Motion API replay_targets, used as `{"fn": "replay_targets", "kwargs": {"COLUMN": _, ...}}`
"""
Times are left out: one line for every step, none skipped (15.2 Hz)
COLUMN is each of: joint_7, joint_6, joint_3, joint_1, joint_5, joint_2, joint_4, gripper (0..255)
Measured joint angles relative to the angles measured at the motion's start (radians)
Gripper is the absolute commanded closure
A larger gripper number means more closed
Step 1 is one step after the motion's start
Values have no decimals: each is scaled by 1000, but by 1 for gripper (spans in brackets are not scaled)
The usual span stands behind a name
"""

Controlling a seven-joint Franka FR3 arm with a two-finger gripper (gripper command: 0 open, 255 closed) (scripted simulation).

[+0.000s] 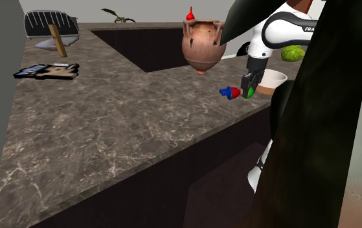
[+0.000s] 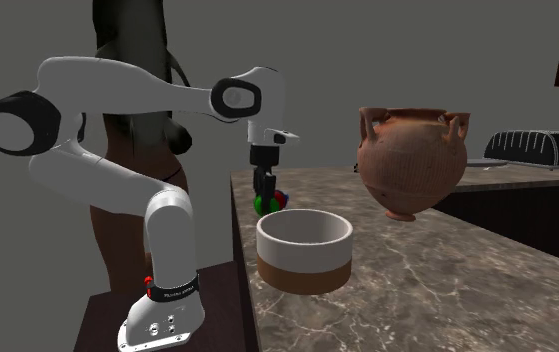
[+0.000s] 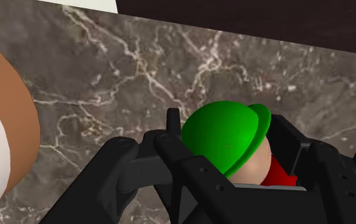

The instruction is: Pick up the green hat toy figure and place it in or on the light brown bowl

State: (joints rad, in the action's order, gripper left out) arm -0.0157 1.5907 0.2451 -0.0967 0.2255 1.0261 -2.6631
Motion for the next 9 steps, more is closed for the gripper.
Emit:
{"fn": "replay_targets", "kwargs": {"joint_7": -1, "joint_6": -15, "joint_3": -3, "joint_1": 1, "joint_5": -3, "joint_2": -1, "joint_4": 15, "gripper": 255}}
{"fn": "replay_targets", "kwargs": {"joint_7": -1, "joint_6": -23, "joint_3": -5, "joint_1": 3, "joint_5": -6, "joint_2": -8, "joint_4": 31, "gripper": 255}}
{"fn": "replay_targets", "kwargs": {"joint_7": 0, "joint_6": -36, "joint_3": -10, "joint_1": 5, "joint_5": -10, "joint_2": -10, "joint_4": 46, "gripper": 255}}
{"fn": "replay_targets", "kwargs": {"joint_7": -1, "joint_6": -45, "joint_3": -11, "joint_1": 7, "joint_5": -12, "joint_2": -18, "joint_4": 63, "gripper": 255}}
{"fn": "replay_targets", "kwargs": {"joint_7": -2, "joint_6": -57, "joint_3": -13, "joint_1": 8, "joint_5": -14, "joint_2": -21, "joint_4": 78, "gripper": 255}}
{"fn": "replay_targets", "kwargs": {"joint_7": -4, "joint_6": -70, "joint_3": -14, "joint_1": 8, "joint_5": -15, "joint_2": -20, "joint_4": 91, "gripper": 255}}
{"fn": "replay_targets", "kwargs": {"joint_7": -5, "joint_6": -80, "joint_3": -16, "joint_1": 9, "joint_5": -17, "joint_2": -26, "joint_4": 106, "gripper": 255}}
{"fn": "replay_targets", "kwargs": {"joint_7": -4, "joint_6": -90, "joint_3": -20, "joint_1": 12, "joint_5": -22, "joint_2": -33, "joint_4": 123, "gripper": 255}}
{"fn": "replay_targets", "kwargs": {"joint_7": -3, "joint_6": -103, "joint_3": -25, "joint_1": 14, "joint_5": -26, "joint_2": -35, "joint_4": 138, "gripper": 255}}
